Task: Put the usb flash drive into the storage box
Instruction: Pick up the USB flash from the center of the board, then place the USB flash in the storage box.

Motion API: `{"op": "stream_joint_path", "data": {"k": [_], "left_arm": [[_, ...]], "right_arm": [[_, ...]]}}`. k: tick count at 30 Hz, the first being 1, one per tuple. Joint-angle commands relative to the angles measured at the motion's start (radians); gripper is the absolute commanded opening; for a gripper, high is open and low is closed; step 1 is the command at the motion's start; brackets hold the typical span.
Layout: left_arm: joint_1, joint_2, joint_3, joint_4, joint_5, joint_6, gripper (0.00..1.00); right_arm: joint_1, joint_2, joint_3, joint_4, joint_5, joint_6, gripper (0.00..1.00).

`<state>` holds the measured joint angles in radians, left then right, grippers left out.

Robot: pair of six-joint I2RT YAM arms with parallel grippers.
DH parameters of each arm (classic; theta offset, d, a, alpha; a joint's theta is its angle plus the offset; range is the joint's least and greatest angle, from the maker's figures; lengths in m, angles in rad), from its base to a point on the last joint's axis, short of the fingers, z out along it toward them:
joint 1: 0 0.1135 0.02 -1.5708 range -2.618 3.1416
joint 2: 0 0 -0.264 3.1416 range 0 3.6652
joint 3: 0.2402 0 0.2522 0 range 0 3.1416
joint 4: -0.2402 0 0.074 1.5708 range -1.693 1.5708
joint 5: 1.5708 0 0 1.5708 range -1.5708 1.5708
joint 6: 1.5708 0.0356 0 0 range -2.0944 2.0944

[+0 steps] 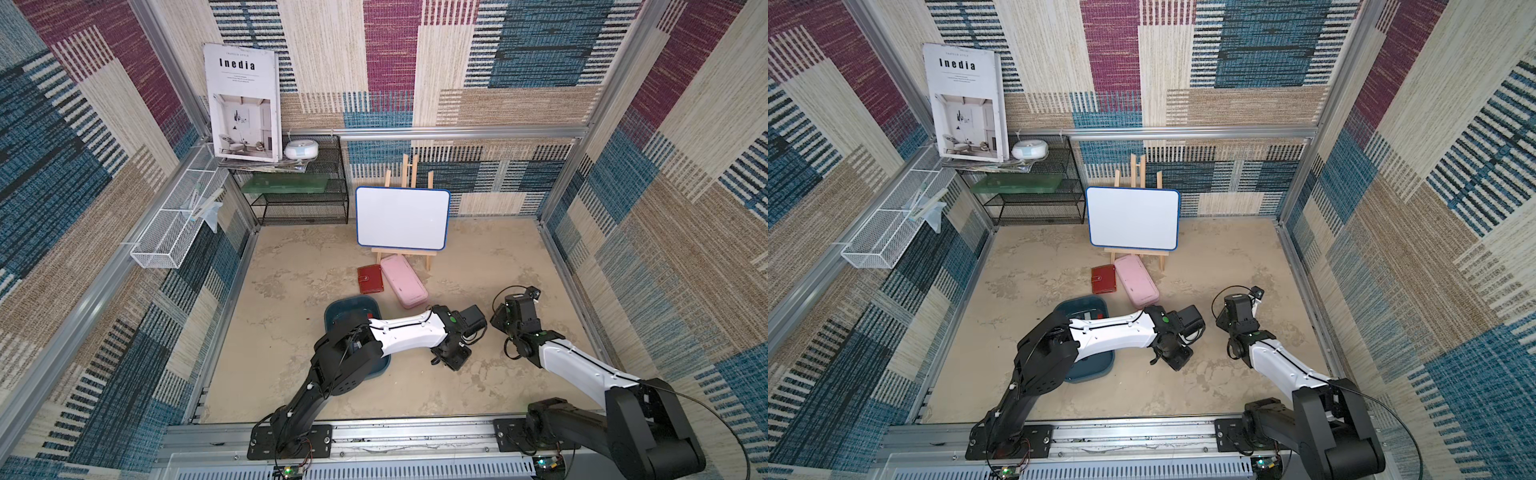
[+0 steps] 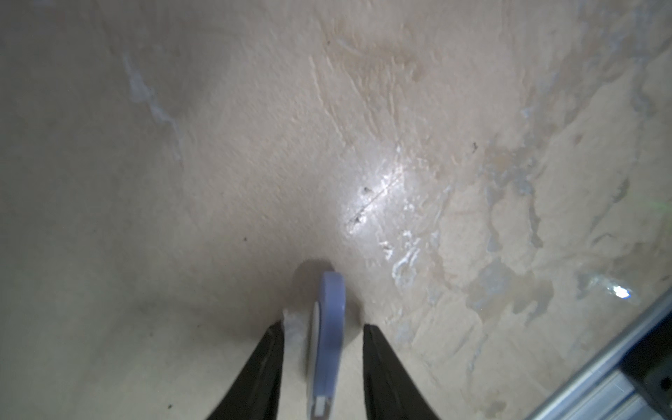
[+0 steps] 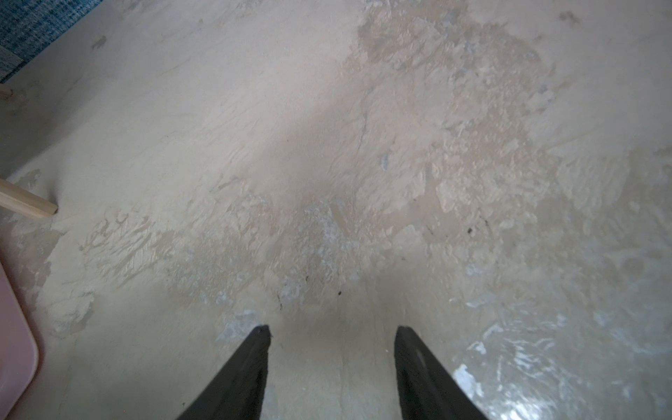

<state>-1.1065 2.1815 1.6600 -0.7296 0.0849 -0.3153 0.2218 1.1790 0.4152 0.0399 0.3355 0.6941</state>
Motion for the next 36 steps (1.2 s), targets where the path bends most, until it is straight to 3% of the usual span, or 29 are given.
{"op": "stream_joint_path", "data": {"k": [1, 5, 12, 17, 23, 31, 36], "left_arm": [[0.0, 0.02, 0.019, -0.006, -0.006, -0.004, 0.37], [0.0, 0.029, 0.023, -0.014, -0.027, -0.009, 0.29], [0.0, 0.003, 0.017, -0.029, -0.043, -0.018, 0.0], [0.0, -0.095, 0.006, -0.047, -0.073, -0.054, 0.0], [0.026, -0.345, -0.137, -0.044, -0.217, -0.162, 0.0], [0.211, -0.751, -0.51, -0.025, -0.368, -0.422, 0.0], [0.315, -0.849, -0.657, 0.009, -0.318, -0.471, 0.0]], "right_arm": [[0.001, 0.013, 0.01, 0.017, 0.0, 0.002, 0.6], [0.002, 0.027, 0.014, 0.017, -0.004, 0.002, 0.6], [0.001, 0.041, 0.02, 0.017, -0.009, 0.0, 0.6], [0.001, 0.043, 0.023, 0.017, -0.009, -0.001, 0.6], [0.002, 0.063, 0.031, 0.017, -0.023, -0.002, 0.6], [0.001, 0.077, 0.034, 0.018, -0.034, -0.005, 0.6], [0.001, 0.076, 0.034, 0.016, -0.039, -0.006, 0.6]]}}
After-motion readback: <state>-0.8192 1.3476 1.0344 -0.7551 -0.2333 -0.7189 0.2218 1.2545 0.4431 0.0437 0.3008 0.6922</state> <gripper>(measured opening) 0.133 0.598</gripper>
